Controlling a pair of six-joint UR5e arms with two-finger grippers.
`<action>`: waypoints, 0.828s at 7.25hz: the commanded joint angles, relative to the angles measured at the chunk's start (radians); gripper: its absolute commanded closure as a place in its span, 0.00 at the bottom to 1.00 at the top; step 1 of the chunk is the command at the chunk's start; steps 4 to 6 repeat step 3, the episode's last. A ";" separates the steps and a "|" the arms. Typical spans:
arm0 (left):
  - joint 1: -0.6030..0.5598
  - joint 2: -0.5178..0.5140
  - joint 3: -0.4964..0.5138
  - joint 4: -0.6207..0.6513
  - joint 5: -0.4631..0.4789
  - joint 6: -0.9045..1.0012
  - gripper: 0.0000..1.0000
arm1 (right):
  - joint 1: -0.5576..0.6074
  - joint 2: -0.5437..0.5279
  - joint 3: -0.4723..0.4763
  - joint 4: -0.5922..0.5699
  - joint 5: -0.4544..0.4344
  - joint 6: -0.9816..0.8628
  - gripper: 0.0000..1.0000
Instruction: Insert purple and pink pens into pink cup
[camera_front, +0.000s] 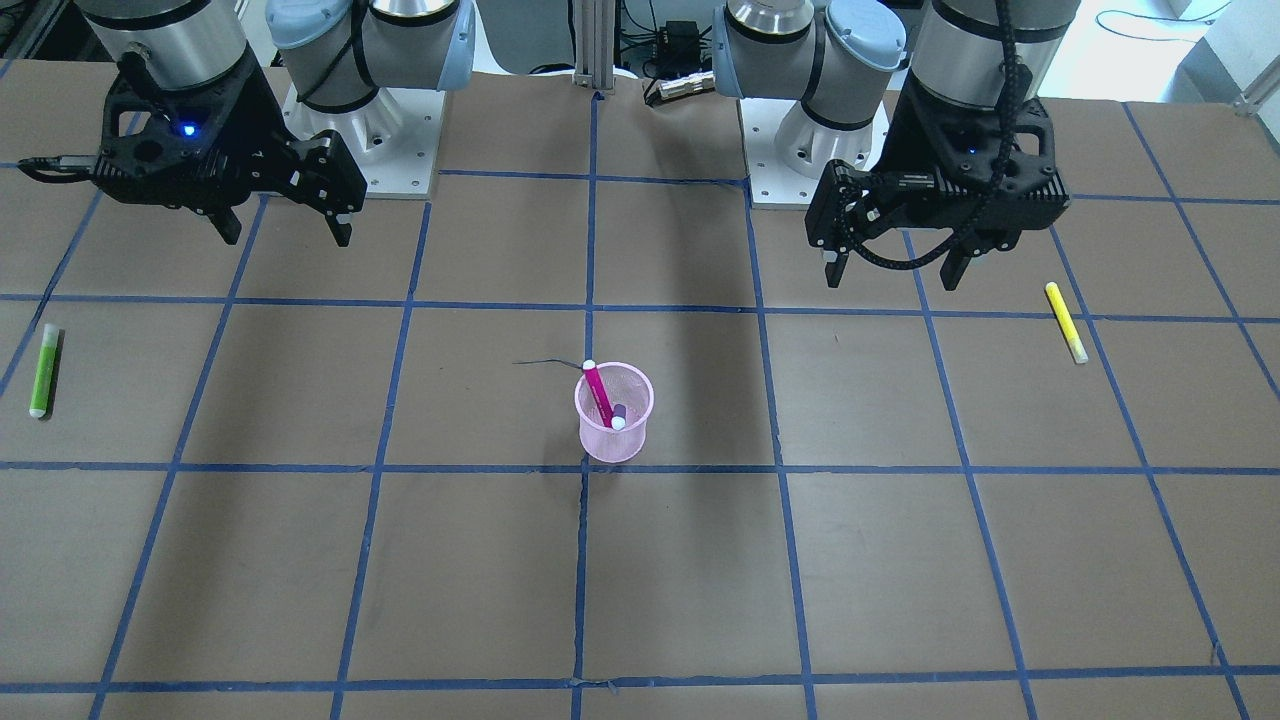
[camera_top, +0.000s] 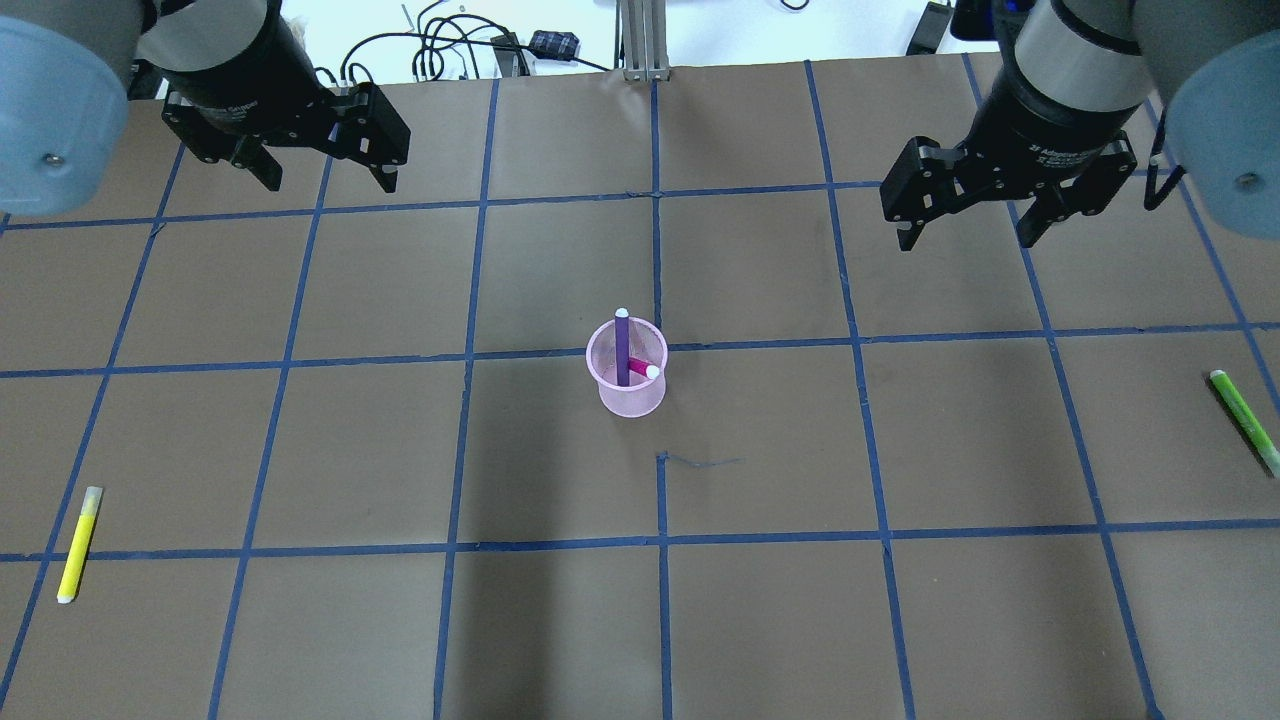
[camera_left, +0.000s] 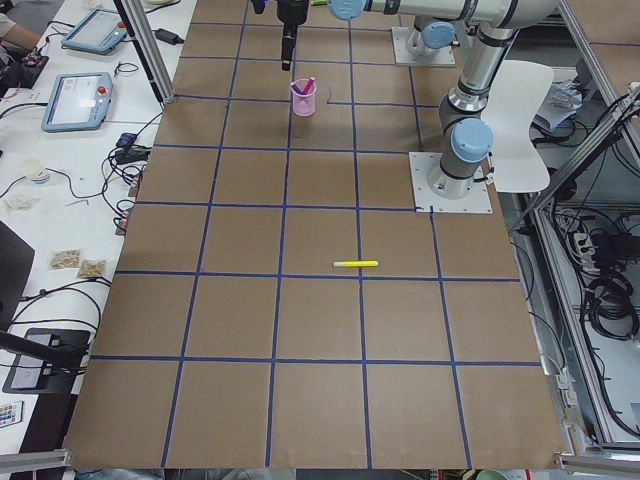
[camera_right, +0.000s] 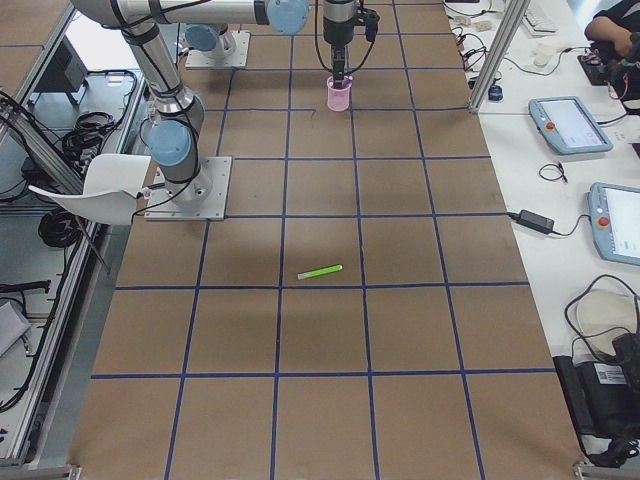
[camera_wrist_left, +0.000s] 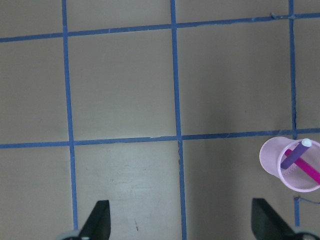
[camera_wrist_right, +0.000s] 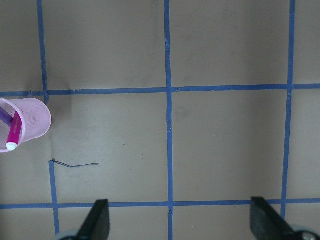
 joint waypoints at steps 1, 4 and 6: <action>0.006 0.000 0.002 -0.040 -0.043 -0.006 0.00 | 0.000 0.000 -0.004 0.000 0.000 0.000 0.00; 0.038 0.004 0.011 -0.041 -0.091 -0.002 0.00 | 0.000 0.000 0.001 0.003 0.000 -0.001 0.00; 0.038 0.004 0.011 -0.041 -0.091 -0.002 0.00 | 0.000 0.000 0.001 0.003 0.000 -0.001 0.00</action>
